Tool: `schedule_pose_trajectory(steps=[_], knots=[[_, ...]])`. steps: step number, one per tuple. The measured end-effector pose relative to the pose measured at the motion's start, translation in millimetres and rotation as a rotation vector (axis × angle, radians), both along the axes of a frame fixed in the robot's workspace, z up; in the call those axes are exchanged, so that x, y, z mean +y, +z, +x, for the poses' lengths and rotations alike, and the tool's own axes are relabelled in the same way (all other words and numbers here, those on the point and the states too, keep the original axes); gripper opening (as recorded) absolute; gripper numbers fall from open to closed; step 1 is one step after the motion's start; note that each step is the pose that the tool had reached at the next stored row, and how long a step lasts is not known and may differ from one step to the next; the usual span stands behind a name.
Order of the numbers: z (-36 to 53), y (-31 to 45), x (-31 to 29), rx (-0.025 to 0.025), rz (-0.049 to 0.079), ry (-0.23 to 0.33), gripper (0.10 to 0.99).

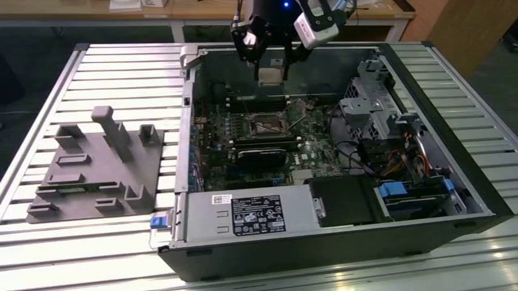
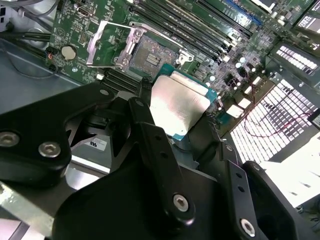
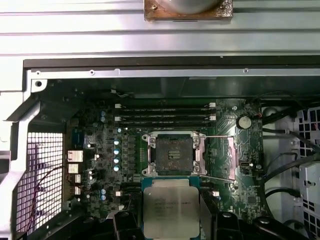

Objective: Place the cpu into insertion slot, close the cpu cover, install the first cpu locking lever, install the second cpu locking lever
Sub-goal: 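Place the cpu into insertion slot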

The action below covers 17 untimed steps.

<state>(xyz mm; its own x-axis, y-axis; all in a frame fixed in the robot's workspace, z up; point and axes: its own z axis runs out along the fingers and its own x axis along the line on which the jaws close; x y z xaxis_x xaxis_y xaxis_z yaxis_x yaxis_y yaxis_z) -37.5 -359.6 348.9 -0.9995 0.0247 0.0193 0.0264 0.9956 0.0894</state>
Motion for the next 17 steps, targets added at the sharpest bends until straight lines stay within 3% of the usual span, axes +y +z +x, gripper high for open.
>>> schedule_pose_trajectory(steps=[17], knots=[[0.0,-21.0,0.0,0.0000,0.000,0.000,0.541]])
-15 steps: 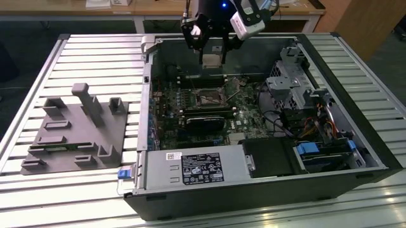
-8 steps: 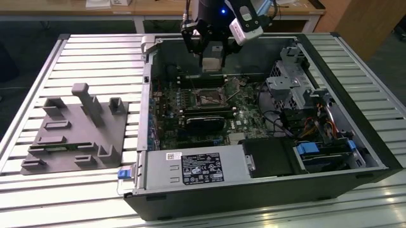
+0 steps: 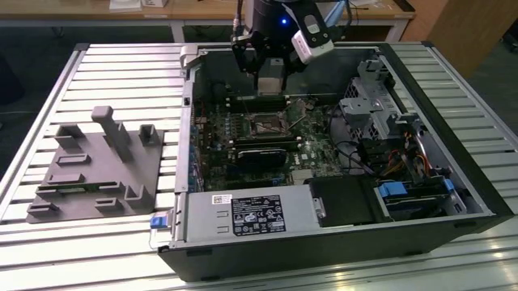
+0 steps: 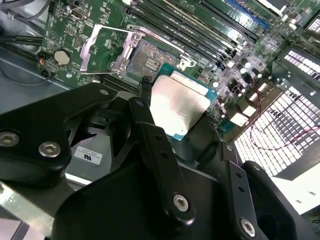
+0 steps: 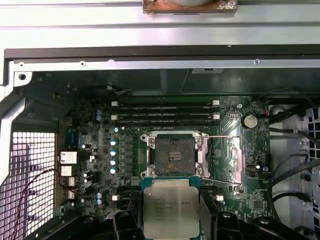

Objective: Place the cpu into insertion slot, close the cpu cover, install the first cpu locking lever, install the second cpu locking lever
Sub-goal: 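Place the cpu into insertion slot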

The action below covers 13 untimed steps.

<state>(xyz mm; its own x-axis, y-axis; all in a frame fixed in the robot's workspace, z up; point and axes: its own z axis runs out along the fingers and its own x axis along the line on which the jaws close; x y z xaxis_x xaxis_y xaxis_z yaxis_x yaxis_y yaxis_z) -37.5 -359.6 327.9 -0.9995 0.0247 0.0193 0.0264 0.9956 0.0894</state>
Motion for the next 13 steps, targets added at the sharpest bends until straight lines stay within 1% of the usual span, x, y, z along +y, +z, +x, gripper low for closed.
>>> schedule_pose_trajectory(steps=[8,13], knots=[[0.0,-8.9,0.0,0.0000,0.000,0.000,0.541],[0.0,-15.8,0.0,0.0000,0.000,0.000,0.541]])
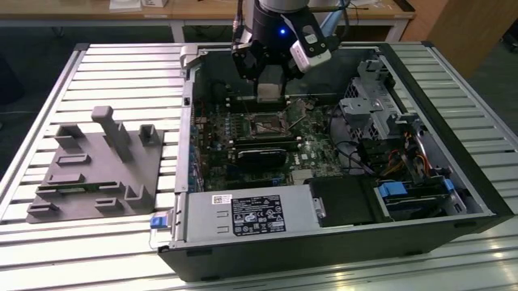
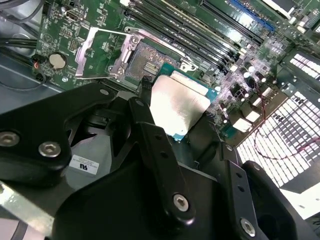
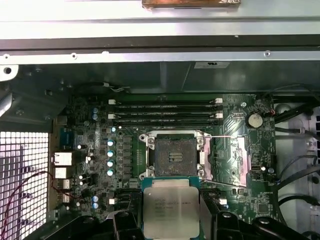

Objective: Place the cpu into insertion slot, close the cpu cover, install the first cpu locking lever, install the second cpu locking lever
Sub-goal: 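Place the cpu into insertion slot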

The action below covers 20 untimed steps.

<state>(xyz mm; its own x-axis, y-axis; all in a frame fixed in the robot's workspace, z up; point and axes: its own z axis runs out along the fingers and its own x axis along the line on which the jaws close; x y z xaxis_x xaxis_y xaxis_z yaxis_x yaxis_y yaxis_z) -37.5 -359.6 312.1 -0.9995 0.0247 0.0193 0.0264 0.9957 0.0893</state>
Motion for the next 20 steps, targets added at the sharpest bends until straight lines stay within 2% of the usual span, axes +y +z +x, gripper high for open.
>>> schedule_pose_trajectory(steps=[20], knots=[[0.0,-32.7,0.0,0.0000,0.000,0.000,0.541]])
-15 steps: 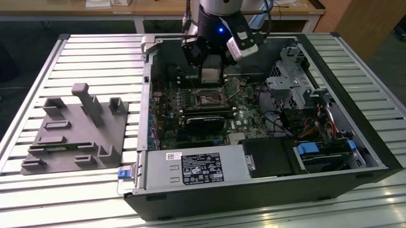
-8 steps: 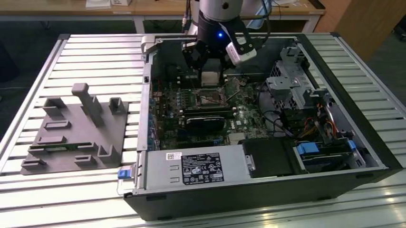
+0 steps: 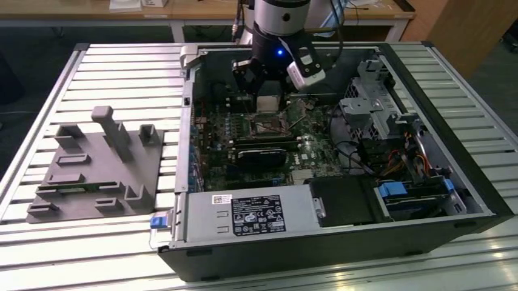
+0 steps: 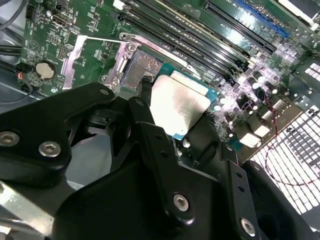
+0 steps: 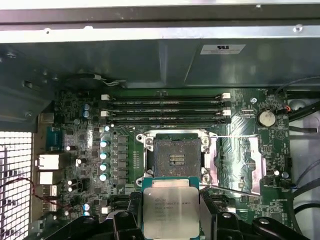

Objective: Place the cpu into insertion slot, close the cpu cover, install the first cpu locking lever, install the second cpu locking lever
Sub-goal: 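Place the cpu into insertion slot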

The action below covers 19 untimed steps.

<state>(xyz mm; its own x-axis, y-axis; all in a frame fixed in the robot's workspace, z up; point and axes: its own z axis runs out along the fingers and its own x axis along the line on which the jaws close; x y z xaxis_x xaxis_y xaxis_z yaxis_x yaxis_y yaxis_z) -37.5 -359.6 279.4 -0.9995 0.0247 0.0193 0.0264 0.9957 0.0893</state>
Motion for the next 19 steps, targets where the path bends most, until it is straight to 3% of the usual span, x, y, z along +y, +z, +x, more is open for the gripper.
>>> schedule_pose_trajectory(steps=[19], knots=[[0.0,-26.9,0.0,0.0000,0.000,0.000,0.541]])
